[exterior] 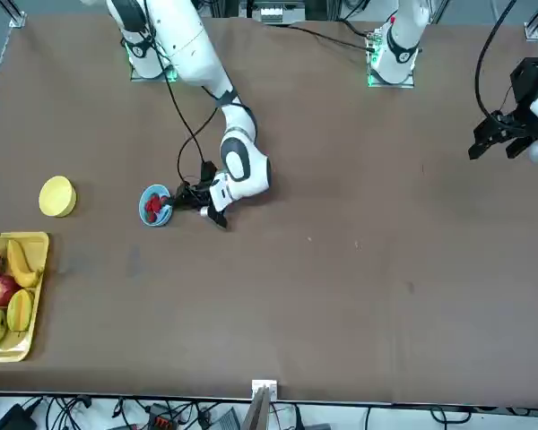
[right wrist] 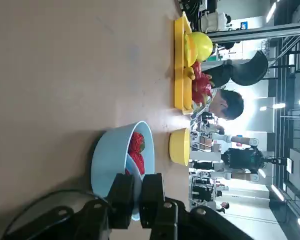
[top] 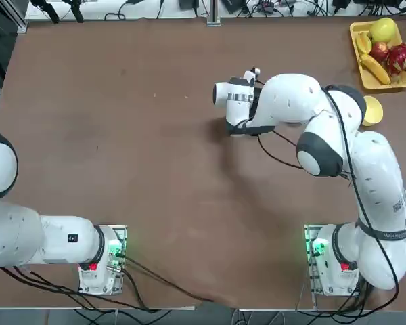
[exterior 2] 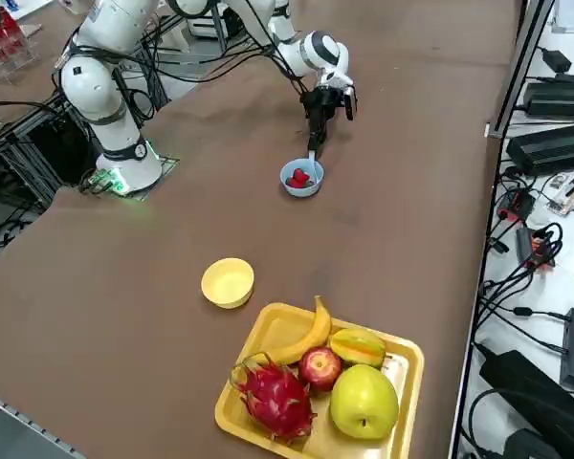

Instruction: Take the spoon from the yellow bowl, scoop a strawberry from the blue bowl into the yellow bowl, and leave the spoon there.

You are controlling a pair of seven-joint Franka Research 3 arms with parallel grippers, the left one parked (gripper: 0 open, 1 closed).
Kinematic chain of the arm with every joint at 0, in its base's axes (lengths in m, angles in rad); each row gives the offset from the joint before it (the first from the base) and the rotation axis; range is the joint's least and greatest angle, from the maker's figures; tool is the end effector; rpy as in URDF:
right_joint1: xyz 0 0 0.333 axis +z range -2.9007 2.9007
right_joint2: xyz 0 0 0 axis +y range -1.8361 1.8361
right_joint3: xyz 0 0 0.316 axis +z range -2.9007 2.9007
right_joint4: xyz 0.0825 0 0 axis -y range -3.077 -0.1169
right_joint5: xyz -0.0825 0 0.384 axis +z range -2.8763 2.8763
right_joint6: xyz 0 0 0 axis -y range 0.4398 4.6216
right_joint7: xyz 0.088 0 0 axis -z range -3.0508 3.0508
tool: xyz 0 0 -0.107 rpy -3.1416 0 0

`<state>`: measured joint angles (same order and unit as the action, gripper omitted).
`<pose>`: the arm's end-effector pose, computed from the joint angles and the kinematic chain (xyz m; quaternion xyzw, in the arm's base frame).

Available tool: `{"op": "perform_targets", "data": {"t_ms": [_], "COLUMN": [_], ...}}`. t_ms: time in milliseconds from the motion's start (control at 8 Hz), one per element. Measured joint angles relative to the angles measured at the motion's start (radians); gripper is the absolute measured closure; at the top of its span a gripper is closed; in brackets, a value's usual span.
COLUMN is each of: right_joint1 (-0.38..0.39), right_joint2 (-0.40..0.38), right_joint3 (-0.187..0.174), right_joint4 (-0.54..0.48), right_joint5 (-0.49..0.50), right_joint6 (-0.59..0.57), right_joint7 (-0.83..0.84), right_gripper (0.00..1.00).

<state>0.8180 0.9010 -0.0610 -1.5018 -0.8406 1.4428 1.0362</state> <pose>0.5022 0.3603 0.1340 0.8107 0.0271 0.0561 0.5821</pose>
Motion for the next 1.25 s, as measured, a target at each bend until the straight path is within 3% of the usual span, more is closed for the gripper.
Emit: {"op": "perform_targets", "data": {"t_ms": [1250], "right_joint1": [0.017], "right_joint2": [0.032], "right_joint3": [0.0], "right_joint4": [0.0], "right_joint5": [-0.038], "right_joint6": [-0.069], "right_joint7": [0.006], "right_gripper": [0.89]}}
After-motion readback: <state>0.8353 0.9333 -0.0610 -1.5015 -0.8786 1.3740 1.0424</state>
